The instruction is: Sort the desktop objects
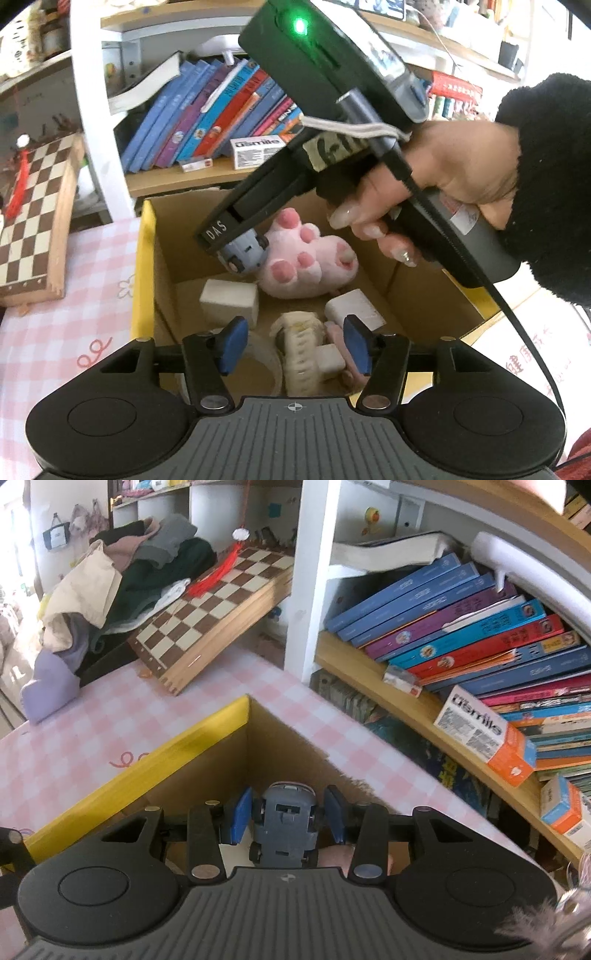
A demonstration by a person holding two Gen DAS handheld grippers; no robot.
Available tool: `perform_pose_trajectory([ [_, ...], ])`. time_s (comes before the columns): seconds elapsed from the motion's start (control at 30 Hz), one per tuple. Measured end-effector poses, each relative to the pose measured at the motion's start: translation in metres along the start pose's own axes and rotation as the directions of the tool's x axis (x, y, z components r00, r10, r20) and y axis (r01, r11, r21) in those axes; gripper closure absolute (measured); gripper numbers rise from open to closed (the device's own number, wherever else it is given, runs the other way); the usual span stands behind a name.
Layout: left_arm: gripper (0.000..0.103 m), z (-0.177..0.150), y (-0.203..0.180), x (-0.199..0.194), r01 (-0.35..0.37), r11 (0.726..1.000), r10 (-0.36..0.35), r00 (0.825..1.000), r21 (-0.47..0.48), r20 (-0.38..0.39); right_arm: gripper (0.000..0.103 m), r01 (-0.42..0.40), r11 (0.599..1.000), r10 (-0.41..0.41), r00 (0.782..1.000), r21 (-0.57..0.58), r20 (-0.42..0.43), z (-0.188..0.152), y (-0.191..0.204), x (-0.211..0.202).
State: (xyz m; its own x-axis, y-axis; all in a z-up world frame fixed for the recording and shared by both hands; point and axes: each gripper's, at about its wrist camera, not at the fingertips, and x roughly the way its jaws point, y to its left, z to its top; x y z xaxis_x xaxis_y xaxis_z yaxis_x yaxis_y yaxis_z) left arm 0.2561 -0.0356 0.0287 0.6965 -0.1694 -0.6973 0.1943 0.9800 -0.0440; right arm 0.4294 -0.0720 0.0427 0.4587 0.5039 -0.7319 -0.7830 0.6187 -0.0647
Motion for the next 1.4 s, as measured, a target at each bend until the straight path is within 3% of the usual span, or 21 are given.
perform_pose_trajectory([
  [0.13, 0.044, -0.001, 0.002, -0.006, -0.02, 1.0, 0.02, 1.0, -0.016, 0.007, 0.061, -0.001, 1.0, 0.001, 1.0, 0.003, -0.004, -0.001, 0.002, 0.002],
  [0.17, 0.044, -0.001, 0.002, -0.007, -0.024, 1.0, 0.024, 1.0, -0.02, 0.01, 0.055, -0.007, 1.0, 0.006, 1.0, 0.007, 0.004, 0.0, 0.002, 0.0],
  [0.23, 0.043, -0.001, 0.002, -0.01, -0.035, 0.999, 0.035, 0.999, -0.029, 0.017, 0.051, -0.02, 1.0, 0.02, 1.0, 0.013, 0.017, 0.0, 0.002, -0.005],
  [0.4, 0.035, -0.002, 0.001, -0.017, -0.061, 0.997, 0.063, 0.997, -0.046, 0.035, 0.046, -0.024, 1.0, 0.023, 0.999, 0.019, 0.032, -0.001, 0.001, -0.016],
  [0.47, 0.027, -0.003, -0.001, -0.02, -0.082, 0.995, 0.084, 0.996, -0.052, 0.042, 0.038, -0.02, 0.999, 0.019, 0.999, 0.025, 0.029, -0.003, 0.001, -0.018],
  [0.57, 0.019, -0.006, -0.003, -0.026, -0.119, 0.991, 0.122, 0.991, -0.054, 0.055, 0.034, -0.009, 0.999, 0.008, 1.0, 0.03, 0.027, -0.006, 0.002, -0.022],
  [0.73, 0.016, -0.011, -0.003, -0.039, -0.152, 0.986, 0.158, 0.984, -0.076, 0.082, 0.024, 0.01, 0.998, -0.014, 0.998, 0.063, 0.062, -0.012, 0.004, -0.041],
  [1.07, 0.014, -0.027, -0.004, -0.071, -0.141, 0.985, 0.156, 0.975, -0.102, 0.158, 0.017, 0.118, 0.984, -0.137, 0.98, 0.135, 0.147, -0.038, 0.022, -0.109],
  [1.4, 0.009, -0.055, -0.004, -0.114, -0.125, 0.984, 0.154, 0.958, -0.129, 0.244, 0.014, 0.226, 0.945, -0.273, 0.943, 0.236, 0.189, -0.089, 0.061, -0.175],
])
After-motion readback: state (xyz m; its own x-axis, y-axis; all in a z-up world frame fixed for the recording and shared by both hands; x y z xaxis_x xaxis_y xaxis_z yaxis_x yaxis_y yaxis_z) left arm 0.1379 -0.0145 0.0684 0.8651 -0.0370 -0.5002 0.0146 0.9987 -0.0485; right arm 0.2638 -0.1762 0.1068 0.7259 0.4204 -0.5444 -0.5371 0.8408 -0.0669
